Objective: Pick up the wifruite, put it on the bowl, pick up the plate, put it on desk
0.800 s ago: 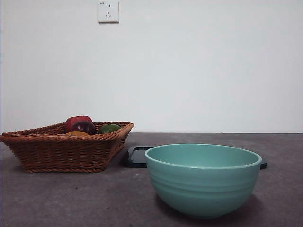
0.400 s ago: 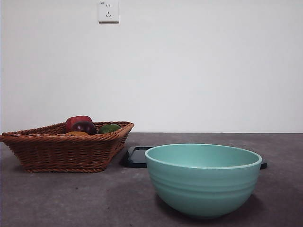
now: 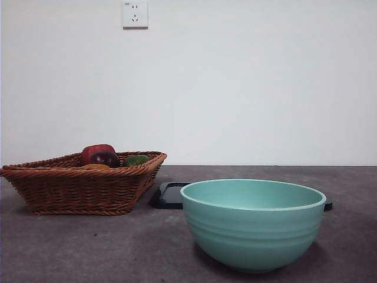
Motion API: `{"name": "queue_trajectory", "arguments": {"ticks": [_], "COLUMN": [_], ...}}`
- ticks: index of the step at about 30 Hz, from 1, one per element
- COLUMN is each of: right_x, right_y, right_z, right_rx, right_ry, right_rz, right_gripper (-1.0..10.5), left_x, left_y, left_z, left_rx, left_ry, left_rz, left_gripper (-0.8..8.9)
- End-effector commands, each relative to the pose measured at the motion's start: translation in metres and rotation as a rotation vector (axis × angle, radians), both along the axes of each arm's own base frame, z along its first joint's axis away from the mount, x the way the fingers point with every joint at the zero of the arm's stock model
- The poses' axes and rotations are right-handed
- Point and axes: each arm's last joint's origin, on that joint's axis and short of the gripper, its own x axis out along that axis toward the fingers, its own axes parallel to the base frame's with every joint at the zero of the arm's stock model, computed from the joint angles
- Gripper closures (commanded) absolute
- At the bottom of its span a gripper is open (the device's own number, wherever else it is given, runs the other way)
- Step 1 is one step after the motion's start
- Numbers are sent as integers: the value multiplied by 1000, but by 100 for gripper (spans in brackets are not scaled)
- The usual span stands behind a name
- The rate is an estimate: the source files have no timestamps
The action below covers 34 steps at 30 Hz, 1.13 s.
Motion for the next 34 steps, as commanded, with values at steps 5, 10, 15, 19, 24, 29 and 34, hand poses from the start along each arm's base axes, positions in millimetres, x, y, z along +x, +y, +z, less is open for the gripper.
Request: {"name": "queue_trajectory", "arguments": {"ticks": [5, 10, 15, 19, 24, 29, 34], "right_x": [0, 0, 0, 0, 0, 0, 0], "right_y": [0, 0, 0, 0, 0, 0, 0], "right_z": [-3, 0, 0, 0, 0, 0, 0], "right_rx": [8, 8, 8, 8, 8, 8, 8], "right_ry": [13, -13, -13, -13, -13, -13, -13], "right_rz": [-9, -6, -7, -7, -7, -7, -7], "right_gripper": [939, 939, 939, 939, 939, 939, 939], "left_x": [1, 1, 1, 1, 1, 1, 1], "left_y": [0, 0, 0, 0, 0, 0, 0], "left_z": [-7, -7, -7, -7, -7, -7, -7], "left_rx": [7, 7, 7, 7, 7, 7, 7], "left_ry": [25, 25, 25, 25, 25, 25, 25], "left_rz": [-5, -5, -5, -5, -5, -5, -5], "left_gripper": [795, 795, 795, 795, 795, 795, 795]}}
